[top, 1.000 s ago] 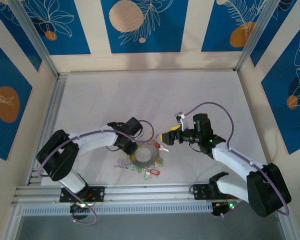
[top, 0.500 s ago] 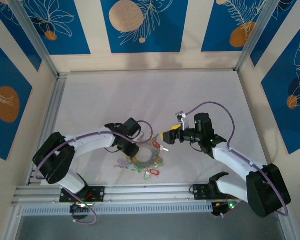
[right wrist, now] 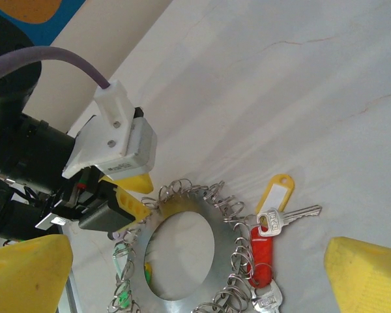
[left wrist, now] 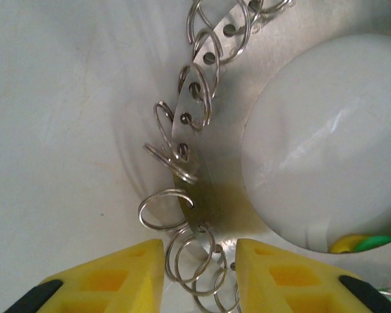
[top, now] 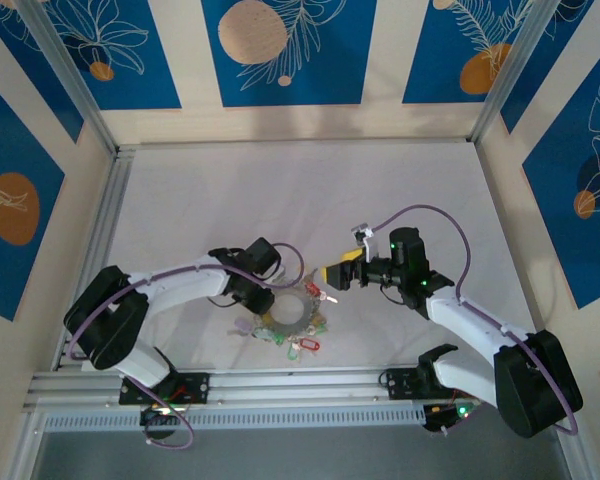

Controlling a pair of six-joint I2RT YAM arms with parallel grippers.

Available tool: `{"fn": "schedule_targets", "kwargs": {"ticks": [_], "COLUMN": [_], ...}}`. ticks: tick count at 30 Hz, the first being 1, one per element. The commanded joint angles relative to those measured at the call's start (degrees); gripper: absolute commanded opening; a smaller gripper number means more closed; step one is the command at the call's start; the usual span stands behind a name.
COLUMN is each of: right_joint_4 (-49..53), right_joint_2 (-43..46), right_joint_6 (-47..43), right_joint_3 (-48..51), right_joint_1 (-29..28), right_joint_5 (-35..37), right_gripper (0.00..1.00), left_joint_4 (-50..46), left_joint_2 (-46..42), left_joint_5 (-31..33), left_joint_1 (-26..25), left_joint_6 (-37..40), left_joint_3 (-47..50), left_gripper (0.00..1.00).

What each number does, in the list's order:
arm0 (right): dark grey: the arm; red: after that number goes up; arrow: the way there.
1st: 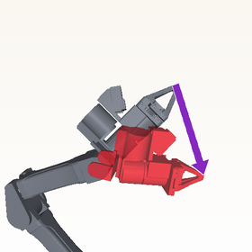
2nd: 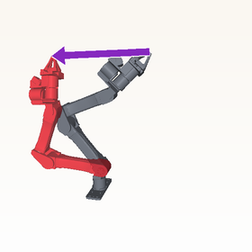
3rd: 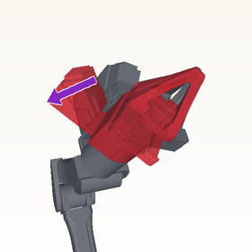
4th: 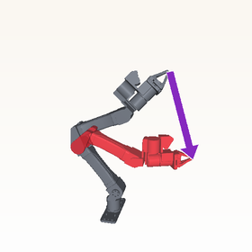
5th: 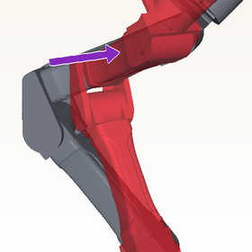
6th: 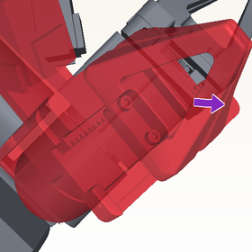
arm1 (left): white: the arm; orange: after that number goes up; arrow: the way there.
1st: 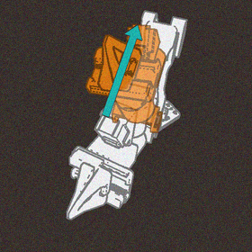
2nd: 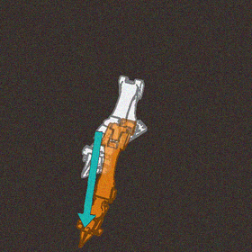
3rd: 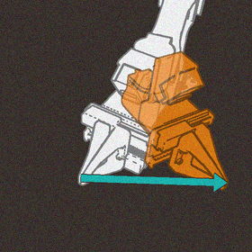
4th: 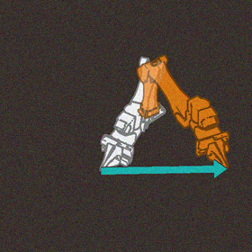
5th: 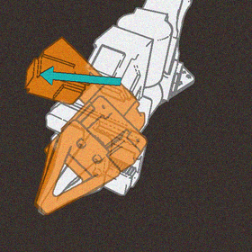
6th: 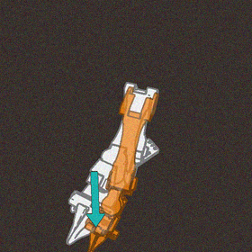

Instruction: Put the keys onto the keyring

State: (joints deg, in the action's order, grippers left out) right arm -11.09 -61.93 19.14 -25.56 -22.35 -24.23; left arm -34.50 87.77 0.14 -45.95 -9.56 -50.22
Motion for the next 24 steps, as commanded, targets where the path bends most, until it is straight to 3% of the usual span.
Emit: {"fn": "schedule_targets", "kwargs": {"ticks": [1, 11, 16, 24], "right_joint_4": [-0.42, -0.42, -0.42, 0.3], "right_joint_2": [1.13, 1.45, 1.64, 2.93], "right_joint_6": [-0.17, -0.43, -0.28, -0.61], "right_joint_3": [0.7, 0.64, 0.65, 1.19], "right_joint_1": [0.35, 0.56, 0.88, 1.61], "right_joint_5": [-1.24, -1.17, -1.46, -1.26], "right_gripper": [0.99, 0.99, 0.99, 0.99], "left_joint_4": [-2.98, -3.82, -3.23, -2.11], "left_joint_2": [-1.7, -0.27, 0.65, 3.02], "left_joint_5": [1.08, 2.4, 2.58, 2.12], "left_joint_1": [-0.64, -1.18, -1.18, -1.18], "left_joint_6": [-0.27, 0.84, 0.94, 1.71], "left_joint_3": [0.75, 0.05, -0.41, -1.88], "left_gripper": [0.31, 0.3, 0.23, 0.24]}}
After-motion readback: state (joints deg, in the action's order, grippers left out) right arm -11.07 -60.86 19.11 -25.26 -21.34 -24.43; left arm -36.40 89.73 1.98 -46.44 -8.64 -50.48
